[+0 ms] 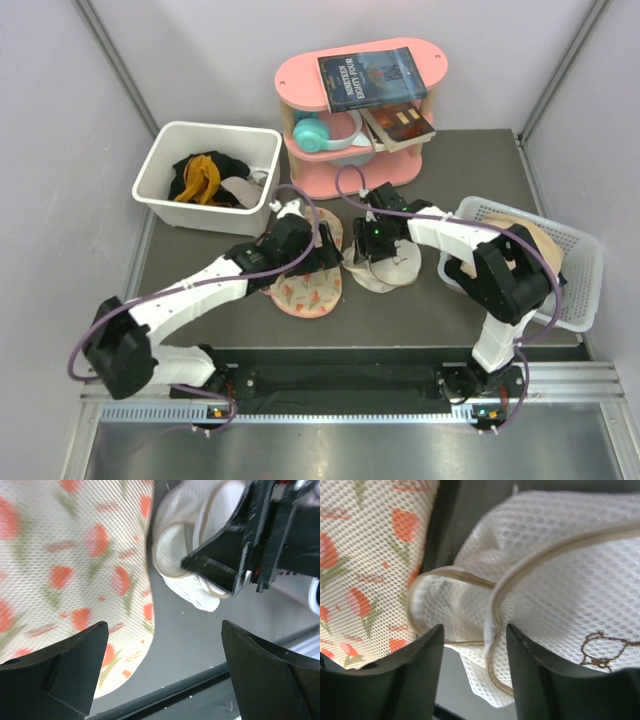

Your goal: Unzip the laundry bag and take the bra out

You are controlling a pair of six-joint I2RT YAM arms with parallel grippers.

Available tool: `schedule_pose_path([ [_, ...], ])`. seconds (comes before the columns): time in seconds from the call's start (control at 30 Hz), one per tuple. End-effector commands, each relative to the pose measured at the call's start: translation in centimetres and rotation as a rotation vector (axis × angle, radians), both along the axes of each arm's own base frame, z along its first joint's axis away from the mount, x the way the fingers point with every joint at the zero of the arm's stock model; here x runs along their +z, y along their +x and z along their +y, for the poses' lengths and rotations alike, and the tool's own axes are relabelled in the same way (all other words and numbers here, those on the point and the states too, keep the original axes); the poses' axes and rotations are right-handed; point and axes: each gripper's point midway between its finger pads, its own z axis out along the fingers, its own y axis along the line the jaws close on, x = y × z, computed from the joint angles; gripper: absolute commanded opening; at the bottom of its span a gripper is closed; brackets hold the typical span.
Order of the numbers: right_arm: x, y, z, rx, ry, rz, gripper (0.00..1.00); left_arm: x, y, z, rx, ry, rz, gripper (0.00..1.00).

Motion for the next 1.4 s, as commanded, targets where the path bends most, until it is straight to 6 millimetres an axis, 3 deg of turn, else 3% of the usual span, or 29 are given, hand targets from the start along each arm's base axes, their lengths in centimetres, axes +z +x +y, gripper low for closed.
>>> schedule_pose_path([
  [0.0, 4.0, 1.4, 2.6, 0.070, 0.132, -0.114, 0.59, 2.8, 0.3, 4.4, 0.105, 0.114, -0.098, 0.99],
  [0.17, 7.0, 1.2, 2.8, 0.113, 0.181, -0.186, 0.87, 5.2, 0.7, 7.7, 0.172, 0.196, -0.204, 0.99],
  [0.3, 9.4, 0.8, 2.3, 0.121, 0.225, -0.236, 1.00, 8.3, 0.4, 9.3, 0.195, 0.183, -0.283, 0.99],
  [0.43, 12.6, 0.7, 0.5, 0.097, 0.253, -0.333, 1.00, 10.2, 0.1, 11.8, 0.270, 0.202, -0.341, 0.99],
  [0.5, 12.8, 0.5, -0.9, 0.078, 0.243, -0.365, 1.00, 10.7, -0.1, 13.5, 0.320, 0.233, -0.366, 0.99],
  [0.53, 14.3, 0.8, -2.2, 0.045, 0.256, -0.411, 1.00, 11.0, -0.2, 13.9, 0.329, 0.239, -0.375, 0.99],
  [0.57, 13.9, 0.7, -3.1, 0.028, 0.253, -0.419, 1.00, 11.0, -0.2, 14.6, 0.339, 0.260, -0.374, 0.99],
  [0.63, 15.7, 1.0, -5.7, -0.034, 0.264, -0.484, 1.00, 12.0, -0.4, 15.3, 0.346, 0.264, -0.389, 0.99],
  [0.8, 17.4, 1.0, -12.0, -0.161, 0.229, -0.579, 1.00, 13.5, 0.6, 17.2, 0.345, 0.233, -0.369, 0.99],
  [0.83, 18.1, 0.7, -12.8, -0.175, 0.229, -0.605, 1.00, 13.6, 0.7, 16.7, 0.306, 0.196, -0.348, 0.99],
  [0.87, 18.2, 0.6, -13.6, -0.192, 0.220, -0.614, 1.00, 13.7, 1.2, 17.9, 0.340, 0.189, -0.334, 0.99],
  [1.0, 20.0, 0.2, -16.9, -0.285, 0.212, -0.673, 1.00, 15.9, 1.9, 18.8, 0.347, 0.166, -0.351, 0.99],
  [1.13, 22.1, -0.7, -18.6, -0.355, 0.223, -0.754, 1.00, 18.0, 1.6, 19.6, 0.382, 0.176, -0.380, 0.99],
  [1.37, 22.4, -1.1, -20.2, -0.416, 0.198, -0.801, 1.00, 19.0, 1.6, 21.0, 0.423, 0.239, -0.390, 0.99],
])
